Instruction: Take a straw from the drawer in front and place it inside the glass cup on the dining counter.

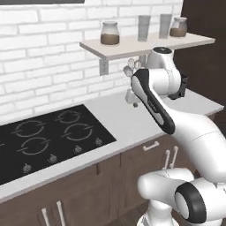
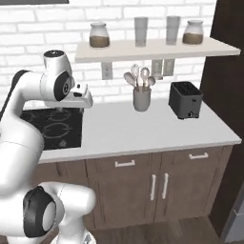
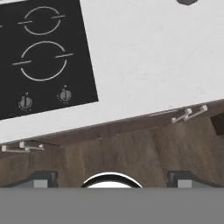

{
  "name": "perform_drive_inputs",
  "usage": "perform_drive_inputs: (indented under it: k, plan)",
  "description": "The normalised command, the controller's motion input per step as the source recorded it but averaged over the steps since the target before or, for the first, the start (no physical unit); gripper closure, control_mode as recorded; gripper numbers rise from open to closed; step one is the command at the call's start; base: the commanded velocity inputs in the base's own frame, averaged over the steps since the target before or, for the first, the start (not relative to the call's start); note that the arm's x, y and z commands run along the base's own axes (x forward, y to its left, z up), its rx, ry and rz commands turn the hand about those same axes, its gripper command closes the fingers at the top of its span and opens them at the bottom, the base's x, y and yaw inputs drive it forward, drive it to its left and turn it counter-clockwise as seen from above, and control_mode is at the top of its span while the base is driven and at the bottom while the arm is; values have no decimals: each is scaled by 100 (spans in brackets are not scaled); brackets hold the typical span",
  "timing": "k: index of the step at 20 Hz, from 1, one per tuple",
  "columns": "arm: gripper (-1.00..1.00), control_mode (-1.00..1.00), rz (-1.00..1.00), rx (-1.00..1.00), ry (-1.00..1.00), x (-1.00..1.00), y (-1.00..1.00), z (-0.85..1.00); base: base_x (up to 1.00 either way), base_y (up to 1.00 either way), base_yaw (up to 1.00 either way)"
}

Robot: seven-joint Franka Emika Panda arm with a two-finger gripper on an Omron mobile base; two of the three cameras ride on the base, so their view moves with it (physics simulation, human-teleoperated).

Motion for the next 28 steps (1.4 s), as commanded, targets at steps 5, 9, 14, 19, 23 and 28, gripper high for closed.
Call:
perform_drive_inputs:
  k: [5,9,14,19,23,28]
  plan:
    - [-100,100,0,0,0,0,0,0,22,50,-74]
    - [-100,100,0,0,0,0,0,0,9,74,-63]
    - [-100,100,0,0,0,0,0,0,0,81,-58]
    - [-100,100,0,0,0,0,0,0,0,64,-57]
    - [-100,-100,-44,33,0,-1,17,-5,0,0,0]
    - [-100,-100,-21,54,0,-6,-51,-12,0,0,0]
